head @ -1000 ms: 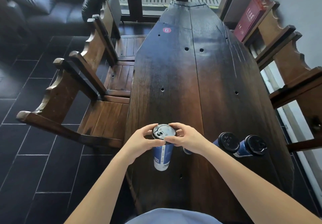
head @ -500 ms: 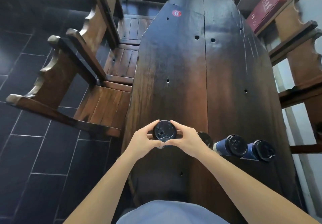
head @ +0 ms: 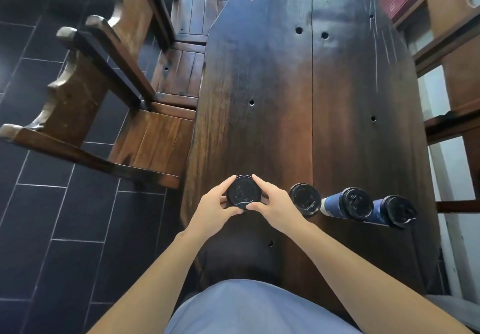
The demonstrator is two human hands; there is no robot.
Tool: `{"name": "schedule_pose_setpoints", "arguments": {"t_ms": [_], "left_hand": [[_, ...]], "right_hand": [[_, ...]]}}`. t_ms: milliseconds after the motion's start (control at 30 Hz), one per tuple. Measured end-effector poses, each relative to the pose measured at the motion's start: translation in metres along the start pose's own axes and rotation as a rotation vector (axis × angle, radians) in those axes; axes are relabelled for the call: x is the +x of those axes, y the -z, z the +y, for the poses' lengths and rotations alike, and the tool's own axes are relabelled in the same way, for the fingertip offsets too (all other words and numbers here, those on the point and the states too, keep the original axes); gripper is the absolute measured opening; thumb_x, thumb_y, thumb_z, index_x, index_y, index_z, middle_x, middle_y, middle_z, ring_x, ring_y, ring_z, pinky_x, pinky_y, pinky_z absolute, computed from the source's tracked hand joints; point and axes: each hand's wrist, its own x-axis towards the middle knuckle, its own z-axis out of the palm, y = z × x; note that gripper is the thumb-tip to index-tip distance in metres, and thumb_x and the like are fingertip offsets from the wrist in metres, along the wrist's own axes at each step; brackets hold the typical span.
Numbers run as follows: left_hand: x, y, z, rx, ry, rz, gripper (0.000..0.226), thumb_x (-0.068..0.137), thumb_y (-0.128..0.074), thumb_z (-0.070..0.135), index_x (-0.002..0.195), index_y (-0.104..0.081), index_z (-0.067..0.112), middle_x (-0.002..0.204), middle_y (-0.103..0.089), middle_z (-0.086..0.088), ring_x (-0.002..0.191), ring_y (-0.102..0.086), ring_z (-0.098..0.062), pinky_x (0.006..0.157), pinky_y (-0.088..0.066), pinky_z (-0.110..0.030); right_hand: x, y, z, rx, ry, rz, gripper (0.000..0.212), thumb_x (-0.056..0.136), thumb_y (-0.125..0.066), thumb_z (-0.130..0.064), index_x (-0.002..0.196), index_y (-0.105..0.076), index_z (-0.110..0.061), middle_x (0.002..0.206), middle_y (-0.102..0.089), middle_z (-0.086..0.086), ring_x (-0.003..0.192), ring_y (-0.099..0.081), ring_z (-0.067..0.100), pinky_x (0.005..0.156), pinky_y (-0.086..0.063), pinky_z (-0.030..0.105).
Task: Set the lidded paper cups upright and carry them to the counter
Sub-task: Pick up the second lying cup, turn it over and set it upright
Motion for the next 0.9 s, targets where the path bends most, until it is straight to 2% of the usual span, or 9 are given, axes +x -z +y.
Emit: {"name": "schedule_pose_setpoints", "arguments": {"t_ms": [267,533,633,700,733,800,833,900], "left_hand": [[0.009,0.001,0.016,0.102,0.012,-0.083,0.082,0.093,-0.078,0.016,0.16,-0.034,0.033,0.159,-0.048,0.006,0.139,-0.053,-0.02,0.116,-0.042,-0.036],[0.009,0.001,0.022,0.218,0.004,-0.091,0.082,0.091,-0.079,0.022,0.159,-0.033,0.032,0.158,-0.048,0.005,0.14,-0.051,-0.02,0.114,-0.044,-0.035],[0.006,0.007,0.031,0.242,0.002,-0.12,0.102,0.085,-0.086,0.027,0.162,-0.019,0.037,0.167,-0.034,0.005,0.148,-0.043,-0.023,0.118,-0.041,-0.043],[0.0,0.013,0.042,0.256,-0.01,-0.039,0.119,0.077,-0.091,0.035,0.162,-0.008,0.041,0.171,-0.019,0.006,0.154,-0.031,-0.023,0.122,-0.033,-0.048],[-0.004,0.014,0.049,0.272,-0.042,0.047,0.12,0.076,-0.092,0.037,0.162,-0.009,0.04,0.171,-0.017,0.006,0.154,-0.027,-0.023,0.123,-0.029,-0.048],[-0.016,0.01,0.063,0.304,-0.178,0.265,0.108,0.079,-0.09,0.033,0.161,-0.019,0.032,0.167,-0.026,-0.001,0.151,-0.032,-0.026,0.122,-0.032,-0.049],[-0.023,0.004,0.071,0.311,-0.285,0.369,0.096,0.083,-0.088,0.028,0.158,-0.028,0.027,0.161,-0.035,-0.005,0.145,-0.04,-0.029,0.119,-0.039,-0.049],[-0.034,-0.022,0.087,0.281,-0.466,0.46,0.074,0.087,-0.081,0.016,0.149,-0.042,0.019,0.144,-0.049,-0.007,0.125,-0.056,-0.03,0.107,-0.054,-0.044]], "right_hand": [[-0.001,0.004,0.008,0.014,-0.054,0.02,0.074,0.096,-0.069,-0.021,0.159,-0.03,-0.025,0.157,-0.046,-0.004,0.144,-0.045,0.019,0.117,-0.036,0.036],[0.003,0.009,0.011,-0.011,-0.031,-0.001,0.076,0.094,-0.072,-0.023,0.158,-0.03,-0.026,0.16,-0.042,-0.003,0.146,-0.042,0.022,0.12,-0.037,0.043],[-0.004,0.016,0.013,0.042,-0.009,0.047,0.08,0.092,-0.076,-0.025,0.157,-0.03,-0.028,0.163,-0.035,-0.004,0.149,-0.037,0.021,0.121,-0.036,0.045],[-0.016,0.027,0.018,0.086,0.026,0.147,0.081,0.089,-0.079,-0.027,0.155,-0.033,-0.03,0.162,-0.037,-0.007,0.148,-0.038,0.018,0.12,-0.037,0.043],[-0.024,0.034,0.024,0.091,0.036,0.207,0.078,0.088,-0.079,-0.028,0.153,-0.035,-0.03,0.16,-0.039,-0.008,0.146,-0.04,0.015,0.12,-0.037,0.041],[-0.043,0.051,0.043,0.066,0.044,0.327,0.068,0.091,-0.076,-0.024,0.149,-0.042,-0.026,0.154,-0.046,-0.005,0.14,-0.044,0.014,0.119,-0.038,0.039],[-0.051,0.059,0.054,0.046,0.042,0.377,0.061,0.093,-0.073,-0.021,0.147,-0.045,-0.023,0.151,-0.049,-0.002,0.138,-0.047,0.016,0.119,-0.038,0.039],[-0.061,0.071,0.074,0.024,0.006,0.417,0.051,0.098,-0.065,-0.017,0.146,-0.047,-0.018,0.148,-0.051,0.001,0.138,-0.048,0.019,0.12,-0.037,0.037]]}}
